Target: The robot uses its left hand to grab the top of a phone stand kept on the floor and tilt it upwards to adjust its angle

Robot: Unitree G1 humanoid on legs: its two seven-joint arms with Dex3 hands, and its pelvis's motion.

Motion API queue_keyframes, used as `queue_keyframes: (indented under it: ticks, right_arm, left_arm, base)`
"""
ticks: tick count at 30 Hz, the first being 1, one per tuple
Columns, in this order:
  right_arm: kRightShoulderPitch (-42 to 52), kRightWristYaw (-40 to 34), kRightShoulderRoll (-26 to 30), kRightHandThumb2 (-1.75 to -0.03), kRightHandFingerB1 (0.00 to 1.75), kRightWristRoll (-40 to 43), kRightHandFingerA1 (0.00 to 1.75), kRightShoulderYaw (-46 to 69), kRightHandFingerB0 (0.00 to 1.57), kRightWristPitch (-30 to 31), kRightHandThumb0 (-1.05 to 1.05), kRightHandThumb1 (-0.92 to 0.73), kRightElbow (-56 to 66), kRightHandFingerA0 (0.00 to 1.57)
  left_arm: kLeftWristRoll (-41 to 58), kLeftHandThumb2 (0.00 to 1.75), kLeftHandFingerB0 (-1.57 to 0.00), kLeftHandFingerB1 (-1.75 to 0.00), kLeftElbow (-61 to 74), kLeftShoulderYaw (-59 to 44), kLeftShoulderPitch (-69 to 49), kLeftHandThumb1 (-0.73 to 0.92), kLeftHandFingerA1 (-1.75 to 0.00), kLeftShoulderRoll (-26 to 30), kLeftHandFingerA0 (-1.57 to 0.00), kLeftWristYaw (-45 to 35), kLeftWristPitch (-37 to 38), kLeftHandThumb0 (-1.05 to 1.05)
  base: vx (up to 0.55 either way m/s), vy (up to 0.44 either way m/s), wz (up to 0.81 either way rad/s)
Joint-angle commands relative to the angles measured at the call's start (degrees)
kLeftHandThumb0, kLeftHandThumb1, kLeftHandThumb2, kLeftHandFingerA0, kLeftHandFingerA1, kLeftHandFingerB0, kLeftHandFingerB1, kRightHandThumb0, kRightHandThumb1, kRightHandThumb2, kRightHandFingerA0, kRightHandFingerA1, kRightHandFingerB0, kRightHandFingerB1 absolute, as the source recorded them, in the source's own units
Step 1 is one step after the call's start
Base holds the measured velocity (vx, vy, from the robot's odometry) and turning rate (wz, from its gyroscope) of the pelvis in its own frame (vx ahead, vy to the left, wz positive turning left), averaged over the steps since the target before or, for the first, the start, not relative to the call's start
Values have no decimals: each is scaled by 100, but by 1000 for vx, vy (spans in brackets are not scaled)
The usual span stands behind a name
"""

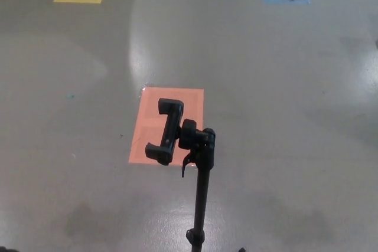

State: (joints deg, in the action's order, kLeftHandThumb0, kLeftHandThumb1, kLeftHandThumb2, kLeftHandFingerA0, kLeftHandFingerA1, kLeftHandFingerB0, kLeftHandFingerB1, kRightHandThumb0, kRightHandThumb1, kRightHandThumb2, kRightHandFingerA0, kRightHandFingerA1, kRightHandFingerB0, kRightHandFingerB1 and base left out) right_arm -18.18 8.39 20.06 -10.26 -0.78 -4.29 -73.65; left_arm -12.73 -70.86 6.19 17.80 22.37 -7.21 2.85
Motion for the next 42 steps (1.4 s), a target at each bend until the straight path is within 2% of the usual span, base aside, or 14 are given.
queue_keyframes:
  ticks: [1, 5, 6, 8, 13, 14, 15, 16, 17, 20, 22, 23, 25, 42]
  right_arm:
    - [-14, 163, 112, -67, 29, -20, 39, 23, 17, -265, -86, -89, -217, 16]
    - [-18, -91, 97, -68, 29, -52, 37, 19, 18, -446, -84, -90, -207, 22]
    - [-13, -172, 79, -68, 27, -22, 38, 57, 16, -554, -88, -89, -193, 22]
    - [-1, -298, 43, -105, 40, 47, 48, 142, 9, -770, -85, -70, -161, 16]
    - [-7, -571, -68, -68, 25, 129, 38, 302, 14, -1205, -91, -88, -48, 17]
    - [-3, -619, -82, -105, 49, 148, 50, 333, 0, -1293, -38, -41, -19, 0]
    - [-1, -653, -90, -105, 49, 157, 50, 354, 0, -1354, -38, -41, -2, 0]
    - [4, -705, -99, -68, 26, 176, 32, 393, 13, -1456, -87, -89, 39, 15]
    - [13, -704, -107, -106, 49, 203, 50, 428, 0, -1539, -38, -43, 61, 0]
    - [50, -660, -136, -105, 48, 344, 50, 591, 0, -1839, -38, -41, 150, 0]
    - [91, -585, -135, -105, 48, 423, 50, 684, 0, -2030, -38, -42, 225, 0]
    - [123, -570, -146, -67, 28, 472, 32, 735, 15, -2138, -84, -88, 273, 17]
    - [196, -565, -162, -67, 28, 526, 32, 799, 16, -2363, -83, -88, 384, 18]
    - [393, -607, -129, -67, 29, 378, 33, 762, 19, -2847, -81, -86, 597, 25]
  left_arm:
    - [-107, 68, -17, -27, -224, 69, 13, 92, -31, 100, -22, -160, 207, -65]
    - [-93, 113, 0, -47, -269, 55, 39, 60, -47, 93, 0, -114, 248, -33]
    - [-18, 67, -17, -27, -244, -22, 25, 90, -32, 77, -25, -54, 316, -65]
    - [86, 69, -16, -27, -175, -141, -15, 92, -32, 58, -25, 55, 475, -68]
    - [505, 67, -18, -28, 76, -674, -155, 90, -30, -78, -22, 93, 1163, -74]
    - [602, 109, 0, -47, 163, -780, -189, 52, -48, -126, 0, 51, 1317, -36]
    - [662, 109, 0, -47, 224, -859, -214, 52, -48, -160, 0, 18, 1428, -36]
    - [707, 109, 0, -47, 348, -942, -296, 51, -47, -201, 0, 16, 1690, -36]
    - [709, 109, 0, -47, 398, -972, -337, 51, -47, -209, 0, 40, 1813, -36]
    - [732, 109, 0, -47, 641, -1088, -470, 51, -47, -242, 0, 134, 2241, -36]
    - [705, 109, 0, -47, 801, -1119, -515, 51, -47, -271, 0, 247, 2483, -36]
    - [693, 109, 0, -47, 953, -1119, -554, 51, -47, -291, 0, 294, 2609, -36]
    - [659, 105, -4, -37, 1394, -1092, -677, 70, -43, -315, -5, 304, 2875, -72]
    - [-645, 97, -3, -17, 5927, -742, -1413, 58, -48, 322, -17, 268, 3170, -84]
  base:
    - [0, 0, 0]
    - [0, 0, 0]
    - [0, 0, 0]
    - [0, 0, 0]
    - [0, 0, 0]
    - [0, 0, 0]
    - [0, 0, 0]
    - [0, 0, 0]
    - [0, 0, 0]
    - [0, 0, 0]
    - [0, 0, 0]
    - [0, 0, 0]
    - [0, 0, 0]
    - [0, 0, 0]
